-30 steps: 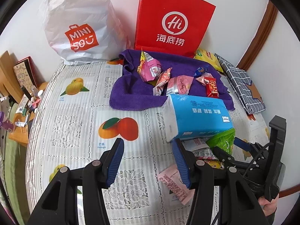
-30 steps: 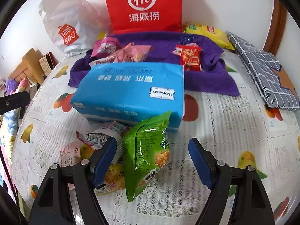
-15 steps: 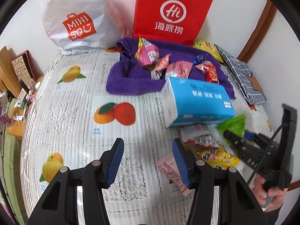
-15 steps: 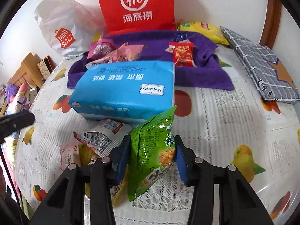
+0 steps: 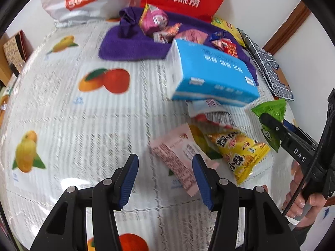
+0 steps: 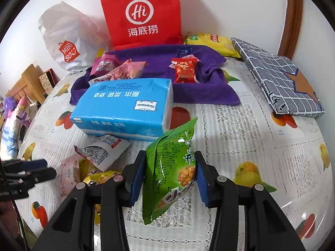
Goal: Organize snacks
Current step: 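Grasp the pink biscuit packet with the left gripper while the right holds the green bag, then lift the pink biscuit packet and green bag in both grippers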
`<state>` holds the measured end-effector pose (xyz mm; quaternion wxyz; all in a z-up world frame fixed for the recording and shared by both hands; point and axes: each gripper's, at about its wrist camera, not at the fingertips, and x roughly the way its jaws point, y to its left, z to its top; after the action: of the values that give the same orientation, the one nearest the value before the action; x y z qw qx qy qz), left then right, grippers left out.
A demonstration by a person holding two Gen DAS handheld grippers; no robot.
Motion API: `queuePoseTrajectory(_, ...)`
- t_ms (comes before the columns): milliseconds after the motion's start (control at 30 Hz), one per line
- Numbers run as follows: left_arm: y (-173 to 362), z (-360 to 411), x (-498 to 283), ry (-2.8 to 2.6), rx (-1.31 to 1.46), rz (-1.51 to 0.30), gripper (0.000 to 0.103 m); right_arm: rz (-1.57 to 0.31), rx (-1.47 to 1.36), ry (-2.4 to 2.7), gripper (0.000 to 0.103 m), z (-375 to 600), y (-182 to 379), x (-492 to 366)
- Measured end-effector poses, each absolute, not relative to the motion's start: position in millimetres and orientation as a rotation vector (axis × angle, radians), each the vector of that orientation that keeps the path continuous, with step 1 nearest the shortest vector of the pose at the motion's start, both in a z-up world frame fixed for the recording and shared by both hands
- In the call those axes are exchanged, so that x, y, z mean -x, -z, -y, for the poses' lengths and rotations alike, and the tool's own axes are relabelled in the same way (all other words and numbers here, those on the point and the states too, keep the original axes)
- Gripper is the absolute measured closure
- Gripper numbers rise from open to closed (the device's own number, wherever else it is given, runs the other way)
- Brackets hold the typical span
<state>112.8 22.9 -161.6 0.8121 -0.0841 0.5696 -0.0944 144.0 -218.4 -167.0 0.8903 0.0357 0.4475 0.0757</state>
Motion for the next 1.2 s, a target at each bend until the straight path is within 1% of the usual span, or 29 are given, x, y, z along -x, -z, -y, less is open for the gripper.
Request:
queuePoseTrajectory(200, 174, -13, -114, 0.217, 0.197, -1.256, 0.051, -0.934, -0.078, -0.161, 0.058, 225, 172, -141)
queuePoseTrajectory(300, 177, -9, -117, 0.229, 0.215, -1.262, 0.045, -0.934, -0.084, -0.154, 0.058, 230, 173, -141)
queuePoseTrajectory(367, 178, -6, -118, 0.241, 0.233, -1.256, 0.043, -0.937, -0.098, -0.149, 0.058, 235, 175, -141)
queuePoseTrajectory(400, 179, -5, -120, 0.248, 0.241, -1.257, 0.04, -0.939, -0.107, -0.147, 0.058, 238, 176, -142)
queuePoseTrajectory(567, 181, 2, -126, 0.224, 0.229, -1.24, 0.039, -0.943, -0.119, -0.134, 0.058, 246, 179, -142)
queuePoseTrajectory(667, 182, 8, -129, 0.2, 0.201, -1.216, 0.041, -0.945, -0.122, -0.129, 0.058, 249, 181, -142)
queuePoseTrajectory(733, 182, 13, -130, 0.175, 0.149, -1.195, 0.051, -0.948, -0.122, -0.123, 0.058, 252, 183, -142)
queuePoseTrajectory(767, 183, 14, -130, 0.159, 0.112, -1.184, 0.061, -0.95, -0.123, -0.119, 0.058, 253, 184, -142)
queuePoseTrajectory(867, 181, 11, -127, 0.178, 0.08, -1.157, 0.066, -0.949, -0.124, -0.109, 0.058, 257, 185, -143)
queuePoseTrajectory(967, 179, 0, -126, 0.125, 0.044, -1.126, 0.067, -0.946, -0.125, -0.099, 0.058, 259, 186, -145)
queuePoseTrajectory(1200, 182, -34, -136, -0.011, -0.015, -1.042, 0.067, -0.895, -0.075, -0.089, 0.058, 255, 197, -153)
